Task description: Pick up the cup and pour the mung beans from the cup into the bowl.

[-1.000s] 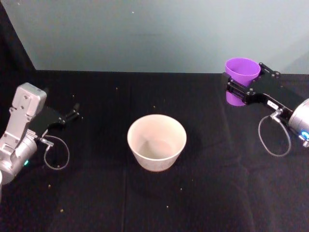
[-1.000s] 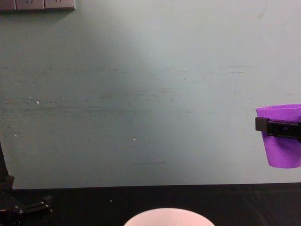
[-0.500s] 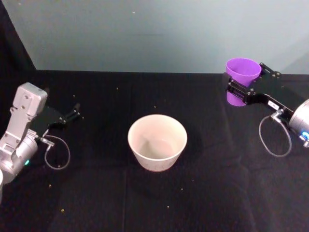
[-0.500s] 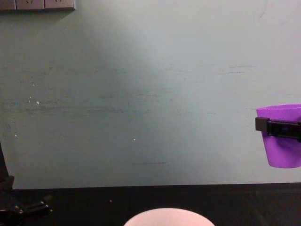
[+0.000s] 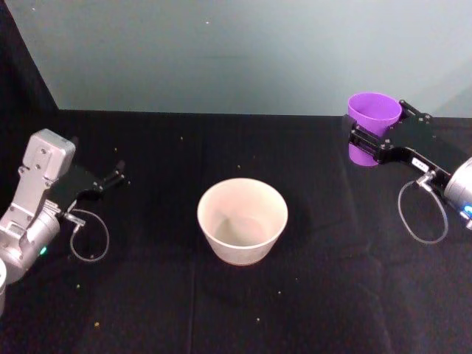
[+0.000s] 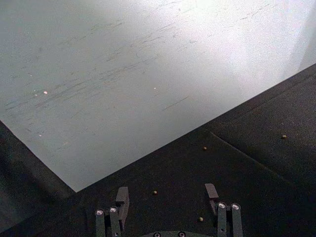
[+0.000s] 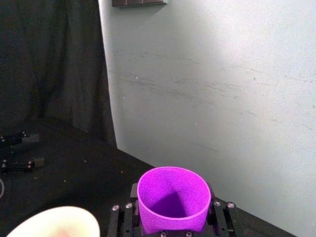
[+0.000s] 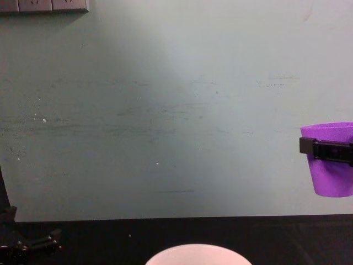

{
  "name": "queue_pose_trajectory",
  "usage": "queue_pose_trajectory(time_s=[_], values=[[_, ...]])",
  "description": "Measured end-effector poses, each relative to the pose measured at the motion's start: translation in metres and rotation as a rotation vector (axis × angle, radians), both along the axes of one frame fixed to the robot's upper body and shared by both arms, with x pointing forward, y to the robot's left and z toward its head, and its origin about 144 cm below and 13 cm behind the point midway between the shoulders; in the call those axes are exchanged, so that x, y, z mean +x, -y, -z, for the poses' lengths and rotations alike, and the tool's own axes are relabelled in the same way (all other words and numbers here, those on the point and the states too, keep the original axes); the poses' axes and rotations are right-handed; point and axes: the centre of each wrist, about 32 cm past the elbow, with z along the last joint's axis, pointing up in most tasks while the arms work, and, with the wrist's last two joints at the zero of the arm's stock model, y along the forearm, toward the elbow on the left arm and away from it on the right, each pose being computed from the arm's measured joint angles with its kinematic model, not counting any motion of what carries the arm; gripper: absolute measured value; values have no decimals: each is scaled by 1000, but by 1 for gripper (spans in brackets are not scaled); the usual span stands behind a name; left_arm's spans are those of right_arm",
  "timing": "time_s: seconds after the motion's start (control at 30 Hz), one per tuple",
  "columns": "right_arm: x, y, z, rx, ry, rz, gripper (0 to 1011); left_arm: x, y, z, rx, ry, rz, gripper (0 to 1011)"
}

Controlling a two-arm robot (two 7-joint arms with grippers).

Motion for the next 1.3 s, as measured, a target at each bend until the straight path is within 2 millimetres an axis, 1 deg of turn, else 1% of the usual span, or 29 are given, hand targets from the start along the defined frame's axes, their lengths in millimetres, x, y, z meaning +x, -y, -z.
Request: queue_pose_trajectory(time_s=[1.3], values=[[0, 0, 0, 0, 0, 0, 735, 0, 0, 0, 0, 0, 0, 1000]])
